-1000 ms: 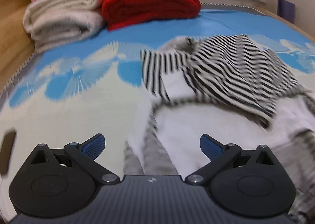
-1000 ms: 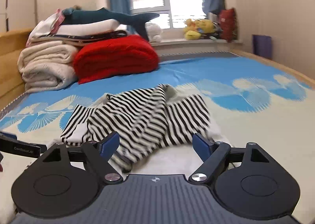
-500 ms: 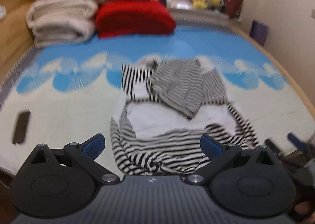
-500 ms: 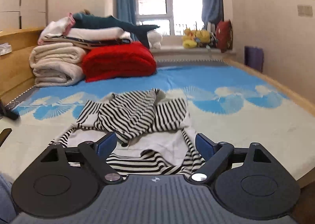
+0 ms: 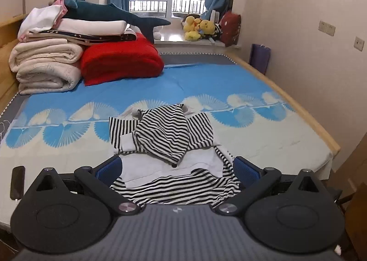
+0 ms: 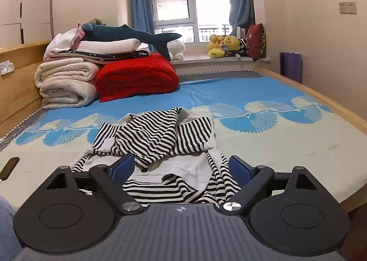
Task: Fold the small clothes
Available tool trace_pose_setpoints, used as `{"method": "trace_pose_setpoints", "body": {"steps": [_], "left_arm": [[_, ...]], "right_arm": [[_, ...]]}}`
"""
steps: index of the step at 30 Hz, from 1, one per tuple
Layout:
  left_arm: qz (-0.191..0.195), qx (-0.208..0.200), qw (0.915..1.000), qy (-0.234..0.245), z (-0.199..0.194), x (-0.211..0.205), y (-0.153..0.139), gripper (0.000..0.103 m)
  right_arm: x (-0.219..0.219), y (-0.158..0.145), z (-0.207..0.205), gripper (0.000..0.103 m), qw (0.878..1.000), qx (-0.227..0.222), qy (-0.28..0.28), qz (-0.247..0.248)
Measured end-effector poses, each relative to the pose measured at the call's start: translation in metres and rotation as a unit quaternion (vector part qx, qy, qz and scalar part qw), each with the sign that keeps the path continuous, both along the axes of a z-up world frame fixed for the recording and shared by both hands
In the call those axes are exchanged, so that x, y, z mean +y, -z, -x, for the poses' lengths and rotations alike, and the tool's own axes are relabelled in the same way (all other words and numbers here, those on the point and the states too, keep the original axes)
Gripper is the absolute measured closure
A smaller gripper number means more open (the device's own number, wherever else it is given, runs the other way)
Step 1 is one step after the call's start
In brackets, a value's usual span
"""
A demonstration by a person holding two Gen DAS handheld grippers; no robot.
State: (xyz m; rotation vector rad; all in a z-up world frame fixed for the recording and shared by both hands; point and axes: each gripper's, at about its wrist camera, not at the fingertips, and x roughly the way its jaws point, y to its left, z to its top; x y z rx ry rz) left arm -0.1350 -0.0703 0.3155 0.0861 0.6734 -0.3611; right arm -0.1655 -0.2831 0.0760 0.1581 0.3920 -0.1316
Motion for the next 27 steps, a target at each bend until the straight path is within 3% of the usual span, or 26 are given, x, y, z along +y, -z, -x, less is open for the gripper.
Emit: {"method": "trace_pose_setpoints", "body": {"steps": [27], "left_arm": [[0.018,0.028,0.9994,0.001,-0.033,0.008,0.021,0.000]], "right_arm": [[-0.007,0.014,-0.019,0.013,1.000,0.014,0.001,-0.006]]}}
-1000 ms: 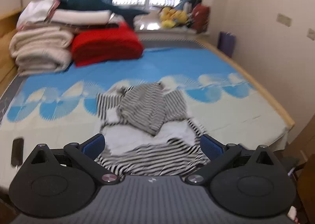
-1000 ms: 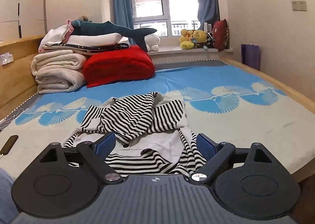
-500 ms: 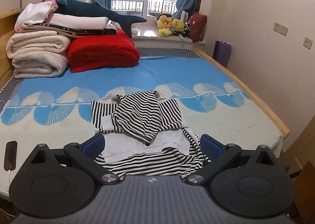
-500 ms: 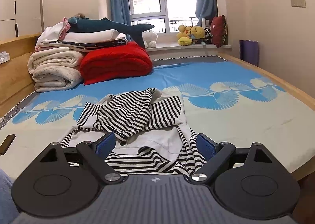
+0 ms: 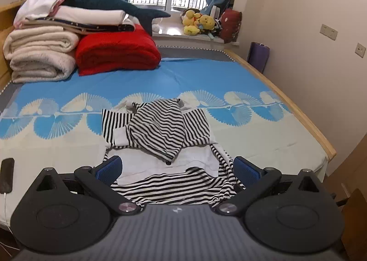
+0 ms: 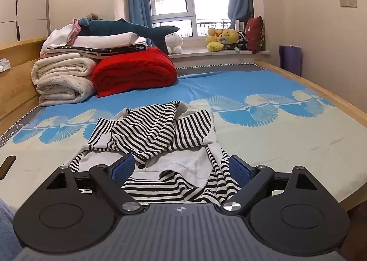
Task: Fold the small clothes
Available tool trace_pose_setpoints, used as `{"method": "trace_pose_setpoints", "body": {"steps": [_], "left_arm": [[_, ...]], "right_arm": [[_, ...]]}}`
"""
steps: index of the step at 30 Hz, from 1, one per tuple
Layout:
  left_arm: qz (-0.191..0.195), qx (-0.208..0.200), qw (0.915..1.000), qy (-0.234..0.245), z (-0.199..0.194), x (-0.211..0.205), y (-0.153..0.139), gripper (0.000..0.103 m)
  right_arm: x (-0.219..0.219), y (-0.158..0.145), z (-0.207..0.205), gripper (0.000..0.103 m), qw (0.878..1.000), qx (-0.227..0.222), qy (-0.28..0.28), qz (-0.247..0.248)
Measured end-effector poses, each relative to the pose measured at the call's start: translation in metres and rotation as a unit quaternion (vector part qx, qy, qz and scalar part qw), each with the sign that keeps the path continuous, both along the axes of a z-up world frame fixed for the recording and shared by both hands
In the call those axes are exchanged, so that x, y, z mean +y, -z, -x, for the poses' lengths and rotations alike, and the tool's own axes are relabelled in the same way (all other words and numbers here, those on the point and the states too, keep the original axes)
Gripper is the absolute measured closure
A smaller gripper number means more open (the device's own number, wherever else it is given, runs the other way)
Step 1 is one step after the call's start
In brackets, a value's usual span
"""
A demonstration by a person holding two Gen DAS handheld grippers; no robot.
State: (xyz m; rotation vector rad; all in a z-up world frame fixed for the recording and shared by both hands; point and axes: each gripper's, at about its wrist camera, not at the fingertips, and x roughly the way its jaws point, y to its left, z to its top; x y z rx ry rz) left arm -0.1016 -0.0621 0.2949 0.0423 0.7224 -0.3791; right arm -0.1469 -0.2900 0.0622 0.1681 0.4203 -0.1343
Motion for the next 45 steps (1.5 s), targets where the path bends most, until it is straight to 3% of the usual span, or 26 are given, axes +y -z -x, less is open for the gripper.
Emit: {"method": "trace_pose_setpoints", "body": {"steps": [4,9,13,15,20,28,36,39,45], "left_arm": [[-0.047,0.029,0.9981,-0.029,-0.031,0.003,0.044,0.000],[-0.102,0.098,0.9874,-0.071,-0.101,0.026,0.147,0.000],[-0.097,0.133,0.9779,-0.129,-0.149,0.054,0.213,0.000],[-0.090,0.135,0.9763,-0.143,-0.163,0.064,0.234,0.000],[-0.115,0.147,0.9689,-0.162,-0.192,0.075,0.276,0.000],[-0.159,0.161,0.9610,-0.159,-0.218,0.074,0.319,0.000],[-0.153,0.174,0.9609,-0.150,-0.229,0.081,0.337,0.000],[-0.147,0.172,0.9644,-0.136,-0.231,0.084,0.343,0.000],[-0.091,0.152,0.9802,-0.089,-0.220,0.108,0.348,0.000]], "right_arm": [[-0.007,0.011,-0.011,0.013,1.000,0.015,-0.004,-0.015],[-0.031,0.038,-0.042,0.013,0.998,0.038,-0.009,-0.047],[-0.052,0.061,-0.077,0.012,0.997,0.063,0.004,-0.040],[-0.062,0.076,-0.095,0.012,0.996,0.082,0.013,-0.039],[-0.073,0.101,-0.123,0.012,0.991,0.131,0.018,-0.022],[-0.087,0.119,-0.146,0.012,0.983,0.177,0.032,-0.040],[-0.088,0.133,-0.154,0.012,0.976,0.214,0.025,-0.032],[-0.091,0.139,-0.159,0.012,0.973,0.229,0.025,-0.035],[-0.096,0.152,-0.167,0.006,0.966,0.252,0.015,-0.050]]}}
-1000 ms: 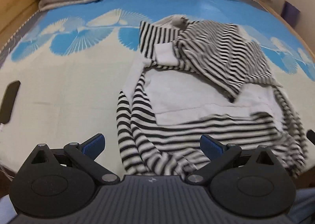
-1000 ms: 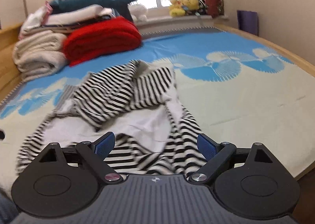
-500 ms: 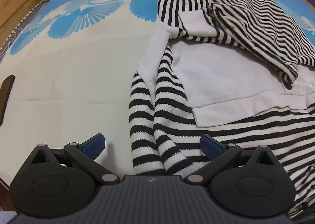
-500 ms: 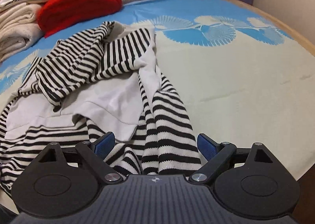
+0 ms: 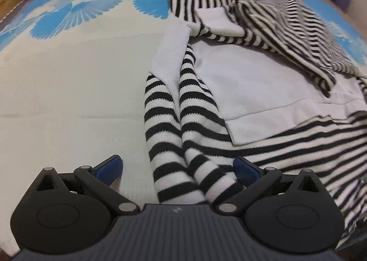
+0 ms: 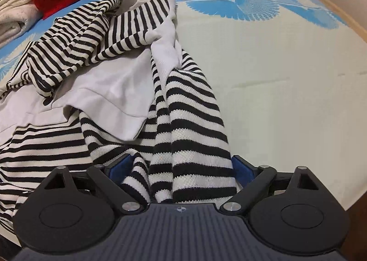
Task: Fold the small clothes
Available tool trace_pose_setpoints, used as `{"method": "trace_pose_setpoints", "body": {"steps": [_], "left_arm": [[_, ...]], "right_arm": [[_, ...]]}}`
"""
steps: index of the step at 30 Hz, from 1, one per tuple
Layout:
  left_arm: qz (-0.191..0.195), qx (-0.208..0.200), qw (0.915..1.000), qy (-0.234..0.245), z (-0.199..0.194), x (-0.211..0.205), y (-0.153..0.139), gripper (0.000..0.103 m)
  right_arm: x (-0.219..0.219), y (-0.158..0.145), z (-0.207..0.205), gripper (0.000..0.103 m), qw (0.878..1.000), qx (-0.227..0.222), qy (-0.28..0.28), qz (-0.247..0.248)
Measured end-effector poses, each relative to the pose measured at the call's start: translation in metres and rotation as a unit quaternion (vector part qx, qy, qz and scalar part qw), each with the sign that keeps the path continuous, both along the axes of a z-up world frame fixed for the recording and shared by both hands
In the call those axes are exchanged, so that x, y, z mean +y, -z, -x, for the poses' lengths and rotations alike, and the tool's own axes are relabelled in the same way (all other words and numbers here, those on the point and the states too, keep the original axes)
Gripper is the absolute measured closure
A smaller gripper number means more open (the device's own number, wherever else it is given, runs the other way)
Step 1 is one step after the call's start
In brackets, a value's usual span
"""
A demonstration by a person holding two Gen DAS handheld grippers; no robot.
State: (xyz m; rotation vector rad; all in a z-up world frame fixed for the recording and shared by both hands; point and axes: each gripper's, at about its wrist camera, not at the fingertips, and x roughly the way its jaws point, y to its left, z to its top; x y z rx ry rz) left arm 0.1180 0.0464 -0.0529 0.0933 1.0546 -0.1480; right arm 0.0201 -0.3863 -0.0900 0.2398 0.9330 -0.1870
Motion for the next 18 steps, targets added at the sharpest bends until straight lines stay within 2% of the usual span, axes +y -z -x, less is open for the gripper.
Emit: {"method": "trace_pose_setpoints", "body": {"steps": [4,7,11,13,14,15,16,17,18], "left_arm": [[0.009,-0.024,0.9994,0.025,0.014,0.001,0.002,0.000],[0.035,-0.015,0.9987,0.033,0.020,0.003,0.000,0.000],[0.094,0.005,0.9936,0.062,0.025,0.002,-0.005,0.000],[0.111,0.016,0.9916,0.066,0.026,-0.001,-0.006,0.001],[0.113,0.019,0.9916,0.060,0.028,-0.002,-0.009,0.016],[0.112,0.019,0.9919,0.057,0.030,-0.003,-0.012,0.035],[0.112,0.022,0.9919,0.056,0.032,-0.004,-0.016,0.087],[0.119,0.035,0.9914,0.042,0.033,-0.002,-0.019,0.094],[0.128,0.038,0.9907,0.024,0.036,0.001,-0.023,0.094]], "right_arm": [[0.007,0.001,0.002,0.003,1.000,-0.002,-0.029,0.002],[0.009,0.000,0.005,0.003,0.999,0.000,-0.042,-0.002],[0.001,-0.005,0.016,0.003,0.998,-0.003,-0.041,-0.052],[-0.001,-0.006,0.025,0.003,0.995,-0.002,-0.052,-0.089],[-0.001,-0.007,0.030,0.004,0.993,-0.001,-0.058,-0.105],[0.000,-0.009,0.037,0.010,0.991,-0.004,-0.061,-0.120],[0.001,-0.011,0.042,0.039,0.990,-0.011,-0.061,-0.126],[0.002,-0.014,0.047,0.087,0.990,-0.013,-0.056,-0.131],[0.002,-0.016,0.051,0.090,0.990,-0.011,-0.043,-0.135]]}}
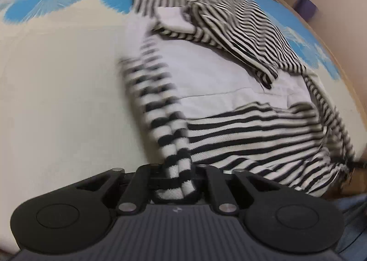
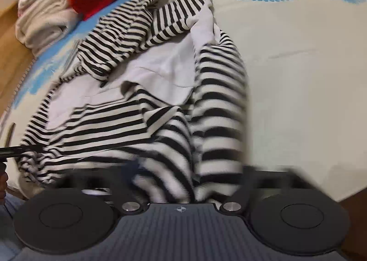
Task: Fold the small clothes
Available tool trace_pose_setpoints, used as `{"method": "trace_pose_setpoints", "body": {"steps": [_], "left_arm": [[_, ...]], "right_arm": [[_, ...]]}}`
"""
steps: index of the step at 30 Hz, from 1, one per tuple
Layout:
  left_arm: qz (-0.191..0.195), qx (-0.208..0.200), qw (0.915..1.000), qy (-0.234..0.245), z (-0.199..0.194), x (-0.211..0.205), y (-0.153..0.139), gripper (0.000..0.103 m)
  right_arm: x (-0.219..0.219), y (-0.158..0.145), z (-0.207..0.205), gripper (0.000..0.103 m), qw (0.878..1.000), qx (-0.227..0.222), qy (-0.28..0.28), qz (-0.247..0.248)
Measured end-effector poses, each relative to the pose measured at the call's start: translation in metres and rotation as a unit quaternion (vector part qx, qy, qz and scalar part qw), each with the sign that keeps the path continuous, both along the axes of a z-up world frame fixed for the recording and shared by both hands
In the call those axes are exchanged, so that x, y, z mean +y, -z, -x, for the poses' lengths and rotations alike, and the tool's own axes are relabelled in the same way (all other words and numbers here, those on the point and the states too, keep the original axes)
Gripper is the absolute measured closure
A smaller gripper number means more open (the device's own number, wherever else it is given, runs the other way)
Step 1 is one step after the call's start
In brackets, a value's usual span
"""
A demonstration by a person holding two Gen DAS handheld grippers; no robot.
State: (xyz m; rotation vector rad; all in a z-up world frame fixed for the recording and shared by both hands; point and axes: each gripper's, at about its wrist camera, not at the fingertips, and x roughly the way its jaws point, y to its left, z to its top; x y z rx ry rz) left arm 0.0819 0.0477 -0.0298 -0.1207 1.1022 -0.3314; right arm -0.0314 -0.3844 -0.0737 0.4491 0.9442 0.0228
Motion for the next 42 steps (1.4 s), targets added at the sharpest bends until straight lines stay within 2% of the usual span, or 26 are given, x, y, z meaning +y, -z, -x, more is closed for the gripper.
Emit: {"method": "trace_pose_setpoints", "body": {"steps": [3,5,9,14,18,21,23,25,27,28,30,31,32,34,36,39,42], "left_arm": [[0.002,-0.028,0.9995,-0.011,0.021,0.004,-0.024,0.096],[0.011,-0.045,0.9989,-0.007,0.040,0.007,-0.045,0.096],[0.040,-0.069,0.9967,0.009,0.090,0.021,-0.083,0.096],[0.076,-0.050,0.9957,0.019,0.157,0.040,-0.099,0.096],[0.080,-0.023,0.9964,0.014,0.165,0.042,-0.099,0.096],[0.076,-0.023,0.9966,0.020,0.138,0.035,-0.110,0.096],[0.071,-0.030,0.9966,0.027,0.104,0.028,-0.125,0.096],[0.063,-0.039,0.9969,0.026,0.053,0.022,-0.138,0.096],[0.072,-0.036,0.9968,-0.001,-0.025,0.014,-0.147,0.092],[0.076,-0.036,0.9964,-0.012,-0.062,0.010,-0.147,0.084],[0.058,-0.019,0.9966,-0.055,-0.150,-0.003,-0.136,0.055],[0.044,-0.019,0.9964,-0.070,-0.176,-0.007,-0.131,0.026],[0.013,-0.026,0.9947,-0.099,-0.202,-0.010,-0.126,0.017],[-0.015,-0.051,0.9899,-0.132,-0.221,-0.008,-0.124,0.017],[-0.001,-0.050,0.9911,-0.123,-0.226,-0.002,-0.118,0.016],[0.016,-0.058,0.9895,-0.131,-0.207,0.016,-0.104,0.016],[0.021,-0.062,0.9908,-0.118,-0.173,0.027,-0.081,0.016]], "right_arm": [[0.003,-0.022,0.023,0.091,0.999,-0.041,0.034,0.007],[0.000,-0.045,0.044,0.091,0.996,-0.073,0.054,-0.019],[-0.001,-0.083,0.092,0.091,0.991,-0.111,0.058,-0.051],[-0.005,-0.105,0.166,0.091,0.983,-0.128,0.075,-0.111],[-0.012,-0.106,0.184,0.091,0.981,-0.111,0.095,-0.128],[-0.014,-0.108,0.164,0.091,0.980,-0.102,0.102,-0.136],[-0.019,-0.115,0.131,0.091,0.979,-0.096,0.106,-0.143],[-0.025,-0.127,0.084,0.091,0.979,-0.090,0.111,-0.143],[-0.035,-0.137,0.024,0.091,0.980,-0.082,0.117,-0.138],[-0.041,-0.141,-0.020,0.089,0.979,-0.069,0.136,-0.135],[-0.052,-0.139,-0.090,0.073,0.976,-0.046,0.173,-0.120],[-0.057,-0.136,-0.123,0.051,0.972,-0.042,0.202,-0.111],[-0.058,-0.133,-0.145,0.037,0.968,-0.051,0.225,-0.098],[-0.055,-0.130,-0.161,0.031,0.964,-0.072,0.241,-0.085],[-0.049,-0.124,-0.160,0.026,0.967,-0.097,0.217,-0.096],[-0.039,-0.108,-0.141,0.023,0.971,-0.147,0.172,-0.077],[-0.034,-0.092,-0.125,0.023,0.967,-0.183,0.176,-0.032]]}}
